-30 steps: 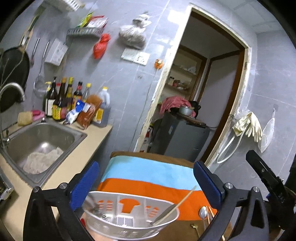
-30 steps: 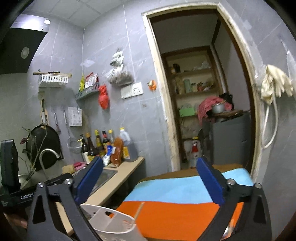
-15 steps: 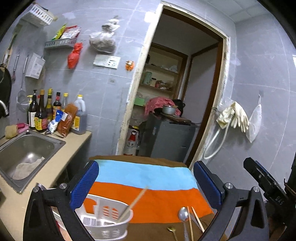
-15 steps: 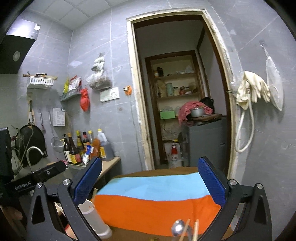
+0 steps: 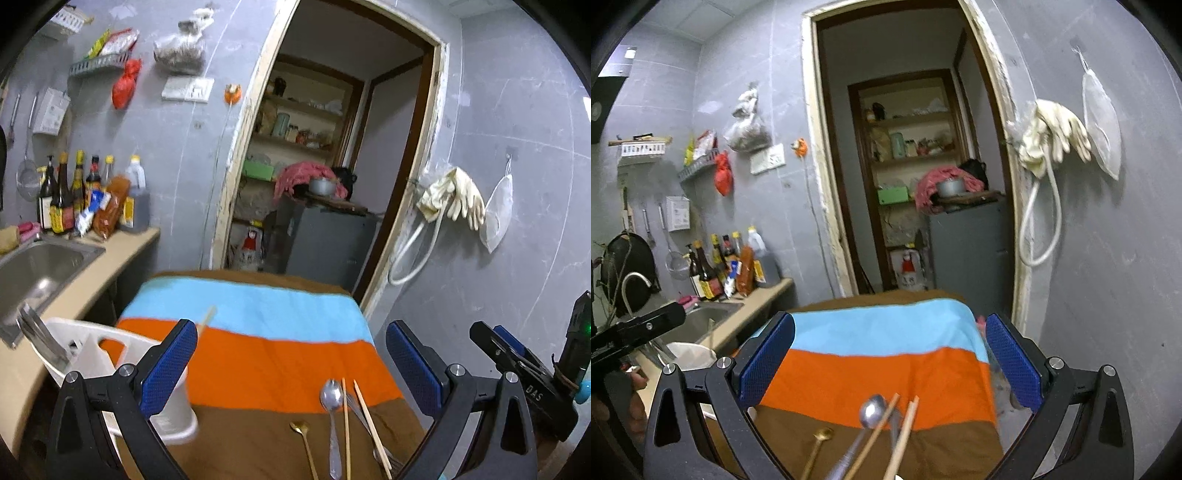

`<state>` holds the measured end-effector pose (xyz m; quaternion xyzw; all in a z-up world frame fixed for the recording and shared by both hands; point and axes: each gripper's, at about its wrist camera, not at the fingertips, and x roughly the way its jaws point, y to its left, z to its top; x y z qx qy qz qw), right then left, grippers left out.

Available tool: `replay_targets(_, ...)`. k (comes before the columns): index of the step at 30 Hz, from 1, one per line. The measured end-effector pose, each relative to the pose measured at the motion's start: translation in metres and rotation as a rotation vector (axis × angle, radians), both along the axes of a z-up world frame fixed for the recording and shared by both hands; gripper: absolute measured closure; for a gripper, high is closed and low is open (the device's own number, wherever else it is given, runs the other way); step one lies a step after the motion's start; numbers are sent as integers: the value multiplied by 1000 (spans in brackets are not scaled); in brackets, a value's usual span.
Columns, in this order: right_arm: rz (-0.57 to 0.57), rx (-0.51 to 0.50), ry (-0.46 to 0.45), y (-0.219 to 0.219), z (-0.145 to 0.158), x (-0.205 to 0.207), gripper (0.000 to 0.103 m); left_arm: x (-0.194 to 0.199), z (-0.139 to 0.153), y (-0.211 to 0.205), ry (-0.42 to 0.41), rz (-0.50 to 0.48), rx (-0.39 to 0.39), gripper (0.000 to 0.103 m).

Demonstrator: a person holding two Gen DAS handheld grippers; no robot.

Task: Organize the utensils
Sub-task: 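Move both tools back down to the remaining utensils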

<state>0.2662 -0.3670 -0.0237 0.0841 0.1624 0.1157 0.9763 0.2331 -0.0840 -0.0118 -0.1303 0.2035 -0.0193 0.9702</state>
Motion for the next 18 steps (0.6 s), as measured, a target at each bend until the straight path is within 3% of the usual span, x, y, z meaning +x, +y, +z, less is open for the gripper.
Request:
replay_targets(9,31,5,165,-21,-58,20,1,12,-31,-14,140,-13,23,0)
replay_targets(18,107,38,356,-22,-122,46,4,31,-70,-17,272,-52,-48,0)
